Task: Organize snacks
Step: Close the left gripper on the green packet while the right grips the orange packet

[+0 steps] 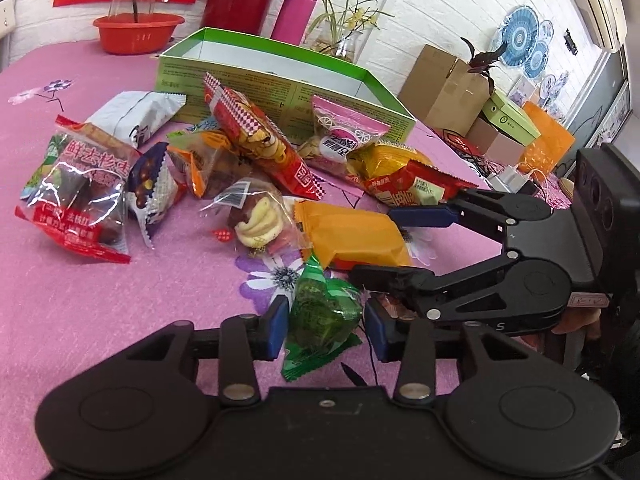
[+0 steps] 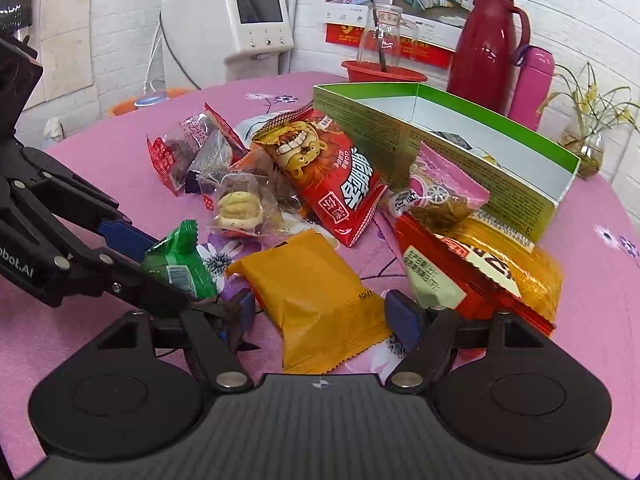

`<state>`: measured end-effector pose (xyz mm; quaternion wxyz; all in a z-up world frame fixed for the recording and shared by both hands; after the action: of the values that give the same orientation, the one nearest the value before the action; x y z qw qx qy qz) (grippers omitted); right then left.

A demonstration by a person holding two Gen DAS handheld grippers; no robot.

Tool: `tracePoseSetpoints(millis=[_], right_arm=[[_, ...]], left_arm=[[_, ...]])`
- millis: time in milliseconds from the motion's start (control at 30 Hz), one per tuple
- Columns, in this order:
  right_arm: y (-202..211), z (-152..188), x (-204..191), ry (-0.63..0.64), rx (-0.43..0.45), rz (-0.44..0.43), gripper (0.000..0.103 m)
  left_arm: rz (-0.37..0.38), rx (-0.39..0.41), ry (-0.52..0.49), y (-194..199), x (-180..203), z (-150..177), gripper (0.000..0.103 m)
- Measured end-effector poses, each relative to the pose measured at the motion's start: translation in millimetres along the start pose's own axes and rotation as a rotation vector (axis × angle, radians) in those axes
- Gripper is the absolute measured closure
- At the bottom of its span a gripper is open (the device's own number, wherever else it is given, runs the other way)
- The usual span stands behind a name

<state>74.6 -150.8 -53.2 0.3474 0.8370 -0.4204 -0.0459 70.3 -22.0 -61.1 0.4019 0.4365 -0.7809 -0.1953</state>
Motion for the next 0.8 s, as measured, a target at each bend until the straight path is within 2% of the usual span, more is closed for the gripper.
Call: tracePoseSetpoints(millis=[133, 300, 433, 567, 733, 800], right_arm=[[-5, -9, -5, 0.12, 0.004, 0.003, 0.0], [-17, -17, -8, 0.23, 0.008, 0.011, 0.0], [-17, -19, -6, 0.216, -0.02, -0.008, 0.0], [-13, -20, -9, 0.116, -0.088, -0.073, 0.0], [-20, -24, -6, 0.069, -0.127, -0.085, 0.0], [-23, -26, -6, 0.052, -0.132, -0.096, 0.0]], left_arm=[[0.003, -0.004, 0.0, 0, 0, -2, 0.081], [-0.004, -0.003, 0.007, 3, -5, -2, 0.081], [0.004, -0.002, 0.006, 3, -6, -2, 0.074], [0.02, -0.005, 0.007, 2, -5, -3, 0.065], [0.004, 0.016, 0.003, 0, -3, -5, 0.066], [0.009, 0.021, 0.012, 0, -5, -5, 0.071]])
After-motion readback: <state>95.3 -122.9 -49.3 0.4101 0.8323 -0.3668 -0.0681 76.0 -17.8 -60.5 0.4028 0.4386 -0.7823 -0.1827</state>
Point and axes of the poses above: each gripper's, at about its wrist camera, not at the fingertips, and y roughly against the way its jaws point, x to its right, z to its underside, the point moved 4 cm from there along -y, roughly the way its jaws point, and after that the axes turned 11 degrees about y, right-handed, at the moved point
